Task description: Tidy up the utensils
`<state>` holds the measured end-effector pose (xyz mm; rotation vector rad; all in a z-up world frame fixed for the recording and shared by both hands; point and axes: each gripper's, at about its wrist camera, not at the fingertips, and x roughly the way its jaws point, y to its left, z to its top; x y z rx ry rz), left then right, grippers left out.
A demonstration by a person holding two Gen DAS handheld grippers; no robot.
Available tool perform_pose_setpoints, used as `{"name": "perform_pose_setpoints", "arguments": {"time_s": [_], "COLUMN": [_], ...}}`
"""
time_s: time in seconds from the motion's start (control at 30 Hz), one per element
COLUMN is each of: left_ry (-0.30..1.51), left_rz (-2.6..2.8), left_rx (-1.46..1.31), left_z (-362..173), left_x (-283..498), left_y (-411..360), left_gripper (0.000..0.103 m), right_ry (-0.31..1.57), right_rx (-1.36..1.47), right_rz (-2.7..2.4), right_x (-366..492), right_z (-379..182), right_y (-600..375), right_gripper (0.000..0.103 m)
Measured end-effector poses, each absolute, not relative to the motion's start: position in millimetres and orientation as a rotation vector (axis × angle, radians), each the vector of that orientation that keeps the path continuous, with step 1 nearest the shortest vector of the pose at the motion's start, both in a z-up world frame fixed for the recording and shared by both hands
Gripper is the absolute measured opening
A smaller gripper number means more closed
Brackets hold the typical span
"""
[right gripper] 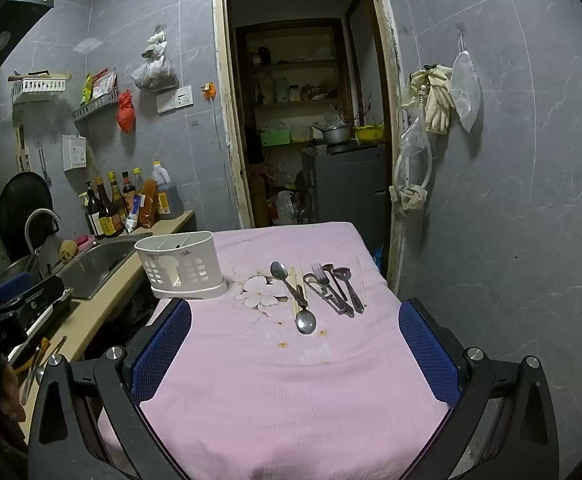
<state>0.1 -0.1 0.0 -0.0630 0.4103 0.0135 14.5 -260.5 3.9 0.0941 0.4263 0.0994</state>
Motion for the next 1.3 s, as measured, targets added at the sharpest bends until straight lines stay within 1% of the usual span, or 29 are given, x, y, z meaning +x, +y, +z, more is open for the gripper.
{"name": "perform_pose_setpoints", "arguments": {"time_s": [1.3], "left_ry": [0.408], "left_rz": [0.013], "left_rx": [-0.065], "left_z": [0.1], "left_x": [-0.2], "left_y": [-0.1], "left_gripper": [0.099], "right_ry": [0.423], "right_rx": [0.086], "right_rz": [0.104], "right_x": [11.7], "right_z": [4.9], "right_y": [-257.1], "right_gripper": [0.102]}}
